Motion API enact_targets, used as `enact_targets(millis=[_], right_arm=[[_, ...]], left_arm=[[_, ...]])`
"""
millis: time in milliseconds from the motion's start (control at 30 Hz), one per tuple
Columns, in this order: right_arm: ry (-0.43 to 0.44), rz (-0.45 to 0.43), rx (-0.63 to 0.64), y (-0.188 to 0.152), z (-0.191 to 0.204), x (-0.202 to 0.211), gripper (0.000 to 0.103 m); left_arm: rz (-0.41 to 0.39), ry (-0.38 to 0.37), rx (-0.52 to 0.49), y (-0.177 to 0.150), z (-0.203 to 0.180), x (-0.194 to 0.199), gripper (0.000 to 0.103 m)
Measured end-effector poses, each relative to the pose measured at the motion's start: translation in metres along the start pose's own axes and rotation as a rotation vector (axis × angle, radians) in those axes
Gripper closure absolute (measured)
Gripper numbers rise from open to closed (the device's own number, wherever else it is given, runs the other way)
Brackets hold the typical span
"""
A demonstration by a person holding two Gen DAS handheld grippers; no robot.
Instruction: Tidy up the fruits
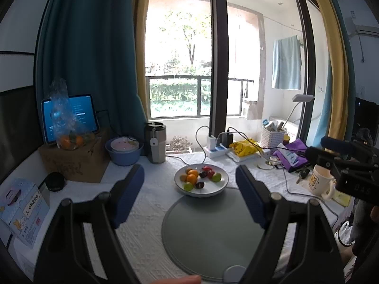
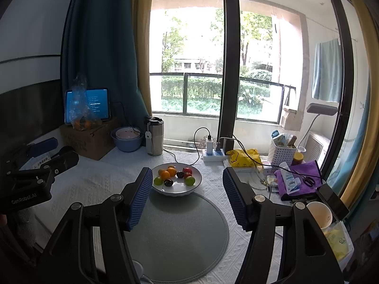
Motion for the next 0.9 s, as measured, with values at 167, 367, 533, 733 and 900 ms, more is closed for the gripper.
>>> enact_targets(millis=[167,367,533,733,900], right_arm=[[0.001,0.002,-0.003,0.0000,-0.0007,-0.0006,0.038],[-0.001,0.001,0.001,-0.0003,-0.0011,-0.0006,0.038],[-0.002,0.004,-0.001,-0.0016,-0.0019,-0.0019,0.038],[0.001,0.000,0.002,-0.0007,-0.0015,-0.0011,0.038],[-0.002,-0.005,0.001,-0.0011,-0.0017,0.0007,0.038]], left_arm=[[0.001,-0.001,0.002,0.0001,0.0000,0.0001,0.022],[-0.001,-0.005,-0.002,0.0005,-0.0008,0.0006,0.022],[-0.002,-0.005,0.001,0.0003,-0.0012,0.0006,0.022],[-0.001,-0.006,-0.003,0.0006,-0.0024,0.0012,0.022],[-0.005,-0.009,-0.003,-0.0006,-0.0047,0.0033,0.022]])
Point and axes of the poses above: each gripper's, at about its wrist camera, not at the fingertips, and x roughly against the way its jaws point, z to its left, y to its top, the point moved 1 cm from there along -x, roughly the way its jaws point, and after that the axes turned 8 degrees about y, right-handed, at the moved point
